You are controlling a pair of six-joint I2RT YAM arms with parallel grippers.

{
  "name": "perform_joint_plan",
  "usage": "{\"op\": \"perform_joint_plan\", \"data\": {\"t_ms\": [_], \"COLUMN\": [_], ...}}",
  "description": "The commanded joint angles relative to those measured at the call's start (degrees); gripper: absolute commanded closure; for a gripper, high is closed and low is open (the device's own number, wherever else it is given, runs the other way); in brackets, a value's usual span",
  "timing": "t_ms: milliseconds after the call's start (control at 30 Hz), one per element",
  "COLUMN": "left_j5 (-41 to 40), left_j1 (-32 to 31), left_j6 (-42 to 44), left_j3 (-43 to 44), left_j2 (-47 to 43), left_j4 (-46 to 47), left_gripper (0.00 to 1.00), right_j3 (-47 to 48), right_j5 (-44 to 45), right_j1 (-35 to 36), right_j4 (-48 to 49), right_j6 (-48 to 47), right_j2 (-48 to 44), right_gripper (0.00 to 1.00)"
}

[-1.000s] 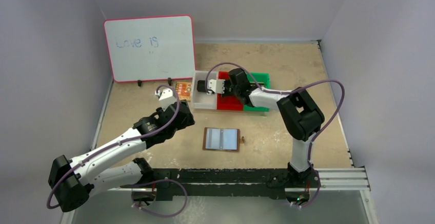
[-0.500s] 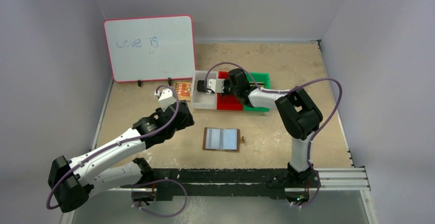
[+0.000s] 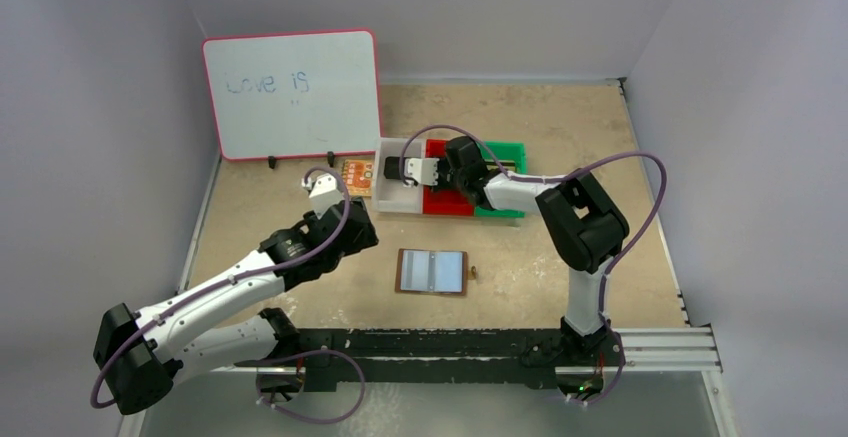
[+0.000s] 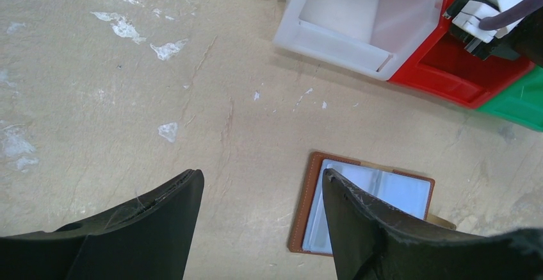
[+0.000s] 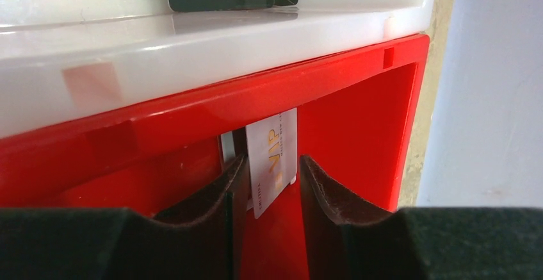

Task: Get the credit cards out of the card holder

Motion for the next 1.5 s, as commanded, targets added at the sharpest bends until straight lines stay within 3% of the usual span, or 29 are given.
{"op": "perform_joint_plan", "data": {"t_ms": [0, 633, 833, 900, 1000, 1133, 1267, 1467], "left_j5": [0.0, 1.8, 1.2, -0.1, -2.1, -4.8, -6.8, -8.7], "left_j1": [0.4, 0.4, 0.4, 0.4, 0.4, 0.4, 0.4, 0.4], "left_j6": [-0.2, 0.0, -0.4, -0.8, -1.0, -1.0, -1.2, -1.3], "left_j3": [-0.8, -0.8, -0.2, -0.1, 0.0, 1.1, 2.1, 3.0], "left_j2": [-1.0, -0.1, -0.7, -1.4, -2.6, -3.3, -3.4, -3.8], "left_j4": [0.9, 1.7, 1.1, 0.4, -0.3, -1.8, -3.1, -4.4], "left_gripper": [0.32, 0.32, 0.33, 0.33, 0.33, 0.32, 0.32, 0.32], "right_j3": [1.4, 3.7, 3.4, 2.3, 1.2, 5.9, 1.0, -7.9], "right_j5": [-1.2, -2.7, -4.2, -4.4, 0.9, 8.0, 1.5, 1.5], "right_j1": [-0.2, -0.8, -0.8, -0.8, -0.8, -0.8, -0.8, 2.1], "right_j4": [-0.8, -0.7, -1.0, 0.5, 1.9, -13.4, -16.8, -16.8], "right_j6": [1.1, 5.5, 12.7, 19.7, 38.4, 63.6, 75.8, 92.2], "right_j2": [-2.5, -4.2, -11.7, -15.7, -20.9, -22.8, -26.2, -31.4], "right_gripper": [0.62, 0.59, 0.58, 0.57, 0.54, 0.56, 0.54, 0.48]}}
